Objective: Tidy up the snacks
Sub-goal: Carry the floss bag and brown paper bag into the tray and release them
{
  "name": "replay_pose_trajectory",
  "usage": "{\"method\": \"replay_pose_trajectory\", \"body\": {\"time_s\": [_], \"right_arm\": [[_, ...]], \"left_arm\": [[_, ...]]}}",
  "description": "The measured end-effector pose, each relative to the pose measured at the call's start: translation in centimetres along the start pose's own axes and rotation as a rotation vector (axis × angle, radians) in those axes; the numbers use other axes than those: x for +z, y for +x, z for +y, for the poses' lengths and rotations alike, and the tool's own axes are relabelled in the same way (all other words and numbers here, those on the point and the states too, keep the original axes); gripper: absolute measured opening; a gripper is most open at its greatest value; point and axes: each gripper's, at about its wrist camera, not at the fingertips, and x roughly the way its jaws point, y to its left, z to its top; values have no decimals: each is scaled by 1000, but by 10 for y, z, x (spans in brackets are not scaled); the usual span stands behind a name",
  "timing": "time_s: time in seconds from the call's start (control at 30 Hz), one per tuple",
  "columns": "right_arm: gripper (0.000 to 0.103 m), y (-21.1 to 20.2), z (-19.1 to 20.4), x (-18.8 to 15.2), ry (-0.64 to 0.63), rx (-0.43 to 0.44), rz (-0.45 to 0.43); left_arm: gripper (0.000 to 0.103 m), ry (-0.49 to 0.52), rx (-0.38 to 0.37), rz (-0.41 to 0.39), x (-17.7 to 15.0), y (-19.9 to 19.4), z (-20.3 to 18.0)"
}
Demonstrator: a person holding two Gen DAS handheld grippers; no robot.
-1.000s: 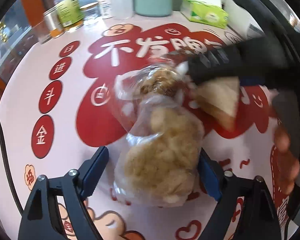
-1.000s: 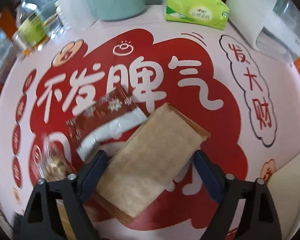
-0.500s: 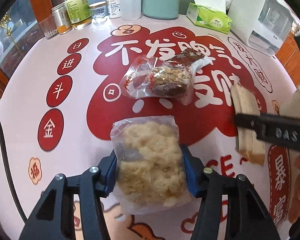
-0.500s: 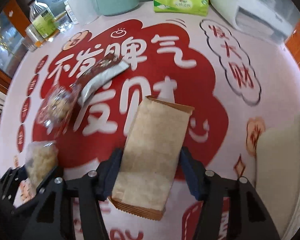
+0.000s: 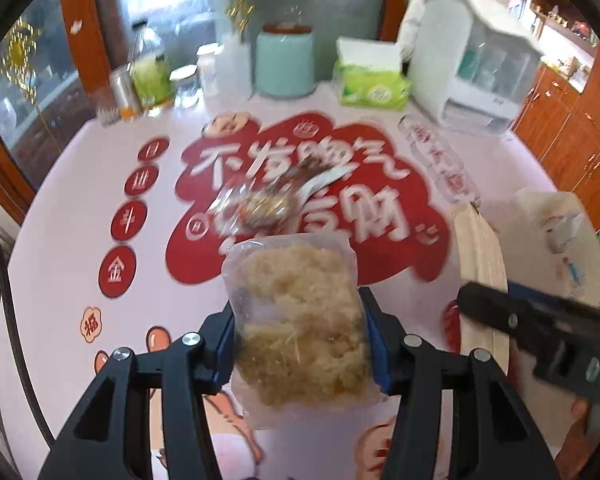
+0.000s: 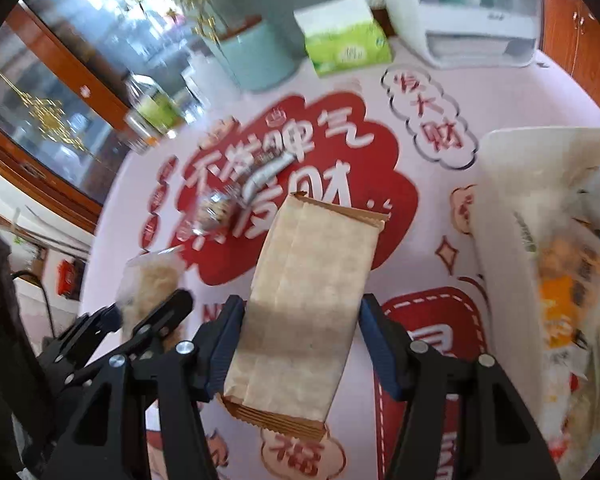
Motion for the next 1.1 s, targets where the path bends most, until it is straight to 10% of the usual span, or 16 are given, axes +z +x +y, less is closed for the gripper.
{"method": "replay_pose_trajectory", "body": {"time_s": [0.27,0.53,1.03,1.1], "right_arm": [[60,-98,-37,-17,13,33,-161],[60,-173,-102,-41,20,-175,-294],[60,-185,-189,-59,57,-300,-252],[61,-175,-196,-61,43,-297,-213]], "left_arm": [[52,31,-99,-75,21,-52,-78],[52,114,-184,-85,21,-71,-184],[53,229,-137,8,1,-50,-292],[67,262,-157,-5,0,-51,-298]]}}
